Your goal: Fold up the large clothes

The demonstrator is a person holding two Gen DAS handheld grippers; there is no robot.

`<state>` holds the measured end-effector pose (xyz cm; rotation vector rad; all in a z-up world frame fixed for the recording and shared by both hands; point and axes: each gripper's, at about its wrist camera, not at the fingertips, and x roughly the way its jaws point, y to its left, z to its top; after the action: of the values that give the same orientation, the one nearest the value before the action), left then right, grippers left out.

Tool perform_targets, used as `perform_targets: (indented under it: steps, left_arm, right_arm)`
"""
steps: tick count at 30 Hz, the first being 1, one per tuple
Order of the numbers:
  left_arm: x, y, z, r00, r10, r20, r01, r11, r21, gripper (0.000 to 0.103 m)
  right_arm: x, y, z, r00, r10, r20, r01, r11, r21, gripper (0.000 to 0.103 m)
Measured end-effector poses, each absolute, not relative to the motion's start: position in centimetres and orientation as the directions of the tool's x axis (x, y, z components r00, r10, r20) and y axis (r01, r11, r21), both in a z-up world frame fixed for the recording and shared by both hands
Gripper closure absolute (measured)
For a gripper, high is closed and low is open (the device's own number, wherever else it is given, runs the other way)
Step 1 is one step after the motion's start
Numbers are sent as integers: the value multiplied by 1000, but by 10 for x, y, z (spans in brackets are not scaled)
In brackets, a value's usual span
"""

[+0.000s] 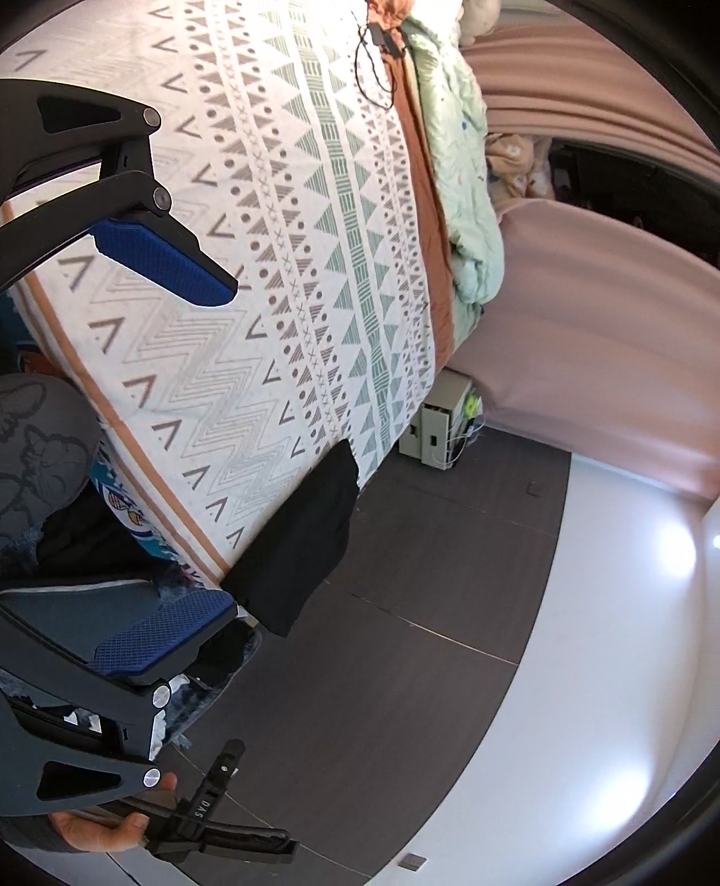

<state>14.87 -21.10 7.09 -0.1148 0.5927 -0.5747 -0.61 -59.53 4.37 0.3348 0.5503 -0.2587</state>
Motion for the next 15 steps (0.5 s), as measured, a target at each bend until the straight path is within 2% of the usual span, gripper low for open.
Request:
perform_targets:
  steps: [15]
  left_arm:
    - [37,-171,52,769,-461,-443,431,885,-174,0]
  right_arm:
    - [-98,-545,30,852,-126,-508,258,945,200,0]
